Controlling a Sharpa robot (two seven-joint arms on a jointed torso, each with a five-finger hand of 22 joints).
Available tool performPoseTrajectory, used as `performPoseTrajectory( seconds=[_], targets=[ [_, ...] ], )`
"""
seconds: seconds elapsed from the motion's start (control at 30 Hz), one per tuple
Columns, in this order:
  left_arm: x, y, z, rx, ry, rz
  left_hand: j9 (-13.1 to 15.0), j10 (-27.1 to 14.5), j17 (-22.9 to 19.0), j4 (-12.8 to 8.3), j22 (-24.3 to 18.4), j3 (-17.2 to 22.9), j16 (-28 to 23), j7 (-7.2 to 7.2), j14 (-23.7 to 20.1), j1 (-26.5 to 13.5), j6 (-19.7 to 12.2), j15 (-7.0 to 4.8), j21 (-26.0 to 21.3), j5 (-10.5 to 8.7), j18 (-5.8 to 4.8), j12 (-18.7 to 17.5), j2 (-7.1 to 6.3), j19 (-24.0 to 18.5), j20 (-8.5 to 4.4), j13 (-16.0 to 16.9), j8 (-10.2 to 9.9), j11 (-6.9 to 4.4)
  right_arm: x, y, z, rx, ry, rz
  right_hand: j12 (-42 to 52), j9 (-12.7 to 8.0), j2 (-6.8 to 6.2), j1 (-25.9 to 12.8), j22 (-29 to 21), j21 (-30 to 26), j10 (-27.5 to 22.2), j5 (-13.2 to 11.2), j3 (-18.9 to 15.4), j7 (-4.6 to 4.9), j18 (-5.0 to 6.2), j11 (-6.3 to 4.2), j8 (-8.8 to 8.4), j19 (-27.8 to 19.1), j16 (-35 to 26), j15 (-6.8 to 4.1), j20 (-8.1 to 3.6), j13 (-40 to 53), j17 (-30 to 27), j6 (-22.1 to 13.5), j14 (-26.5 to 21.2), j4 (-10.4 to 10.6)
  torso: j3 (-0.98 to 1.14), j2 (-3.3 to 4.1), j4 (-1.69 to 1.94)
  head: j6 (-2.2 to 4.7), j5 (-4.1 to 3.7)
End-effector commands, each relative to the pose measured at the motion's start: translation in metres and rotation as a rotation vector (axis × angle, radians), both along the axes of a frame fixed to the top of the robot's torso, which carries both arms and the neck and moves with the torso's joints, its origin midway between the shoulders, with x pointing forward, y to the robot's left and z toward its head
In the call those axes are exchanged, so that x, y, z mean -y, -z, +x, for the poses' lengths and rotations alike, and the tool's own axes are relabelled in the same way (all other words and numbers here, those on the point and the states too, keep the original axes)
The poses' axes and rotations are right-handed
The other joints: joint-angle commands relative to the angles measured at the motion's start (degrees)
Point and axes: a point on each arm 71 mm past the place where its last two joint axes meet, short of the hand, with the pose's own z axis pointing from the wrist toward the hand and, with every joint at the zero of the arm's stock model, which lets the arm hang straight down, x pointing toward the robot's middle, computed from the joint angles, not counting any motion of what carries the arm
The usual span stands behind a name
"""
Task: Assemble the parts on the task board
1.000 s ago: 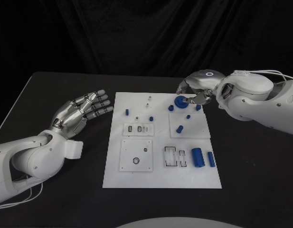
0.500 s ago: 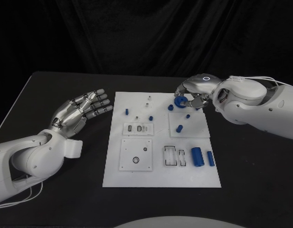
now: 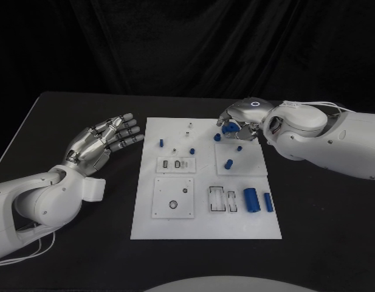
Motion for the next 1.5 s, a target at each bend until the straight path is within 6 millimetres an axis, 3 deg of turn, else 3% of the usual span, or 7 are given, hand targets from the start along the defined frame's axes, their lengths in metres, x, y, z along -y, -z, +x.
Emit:
performPoseTrajectory(
  seconds=[0.03, 0.57, 0.77, 1.3, 1.5],
  targets=[
    [-0.003, -0.014, -0.001, 0.168, -0.043, -0.089, -0.1, 0.1, 0.0, -0.1, -0.1, 0.3, 0.3, 0.32, -0.1, 0.5, 0.0, 0.32, -0.2, 0.33, -0.92, 0.3, -0.09, -0.4, 0.03, -0.1, -0.1, 0.41, -0.004, 0.004, 0.0, 0.012, -0.025, 0.005, -0.4, 0.1, 0.22, 0.3, 15.1, 0.1, 0.6, 0.2, 0.0, 0.53, -0.44, 0.04, -0.42, 6.0, 0.4, -0.05, -0.36, 0.1, 0.1, 0.0, 0.4, 0.3, -0.02, -0.06, -0.03, -0.08, -0.01],
    [-0.003, -0.013, 0.0, 0.158, -0.04, -0.09, -0.1, 0.0, 0.0, -0.1, -0.1, 0.5, 0.4, 0.42, -0.1, 0.6, 0.0, 0.38, -0.2, 0.42, -0.98, 0.4, -0.04, -0.4, 0.03, -0.1, -0.1, 0.51, -0.018, 0.022, 0.004, -0.007, -0.06, 0.005, -0.9, 0.4, 0.55, 0.9, 15.1, 0.1, 2.0, 1.0, 0.3, 0.76, -0.44, 0.02, -0.82, 6.0, 0.5, 0.13, -0.18, 0.0, 0.1, 1.1, 0.5, 0.5, -0.03, -0.13, -0.05, -0.35, 0.16],
    [-0.003, -0.012, 0.001, 0.149, -0.039, -0.092, 0.0, 0.0, 0.0, -0.1, -0.2, 0.8, 0.5, 0.57, -0.2, 0.8, 0.1, 0.46, -0.3, 0.51, -1.05, 0.4, -0.02, -0.4, 0.04, -0.1, -0.1, 0.67, -0.018, 0.027, 0.007, -0.016, -0.054, -0.003, -2.7, 1.1, 0.97, 2.5, 15.1, 0.1, 2.9, 4.0, 1.7, 0.52, -0.44, 0.22, -0.89, 6.0, 1.1, 0.38, 0.06, -0.5, 0.8, 3.6, 0.7, 0.0, -0.03, -0.16, -0.07, -0.55, 0.16],
    [-0.003, -0.01, 0.002, 0.132, -0.033, -0.093, 0.0, -0.1, 0.0, -0.1, -0.2, 1.2, 0.5, 0.8, -0.3, 0.9, 0.2, 0.61, -0.3, 0.61, -1.2, 0.5, -0.08, -0.5, 0.06, 0.0, -0.1, 0.89, -0.015, 0.031, 0.012, -0.022, -0.033, -0.015, -4.3, 2.2, 1.18, 3.0, 15.1, 0.1, 3.6, 4.6, 2.5, 0.02, -0.44, 0.4, -0.37, 6.0, 0.9, 0.66, 0.35, -0.8, -0.1, 7.1, 0.0, -0.4, -0.05, -0.2, -0.12, -0.65, 0.1],
    [-0.002, -0.009, 0.003, 0.13, -0.031, -0.093, 0.0, -0.1, 0.0, -0.1, -0.2, 1.5, 0.6, 0.94, -0.4, 1.0, 0.2, 0.74, -0.4, 0.71, -1.3, 0.6, -0.06, -0.5, 0.07, 0.0, 0.0, 0.98, -0.016, 0.03, 0.012, -0.003, -0.043, 0.0, -4.6, 6.4, 2.65, 3.3, 15.1, 0.1, 8.3, 2.4, 1.4, 0.29, -0.44, -1.87, 3.14, 6.0, 0.9, -1.4, -1.42, -0.7, -0.5, 11.5, 0.0, -0.9, -0.03, -0.24, -0.17, -0.68, 0.25]
  ],
)
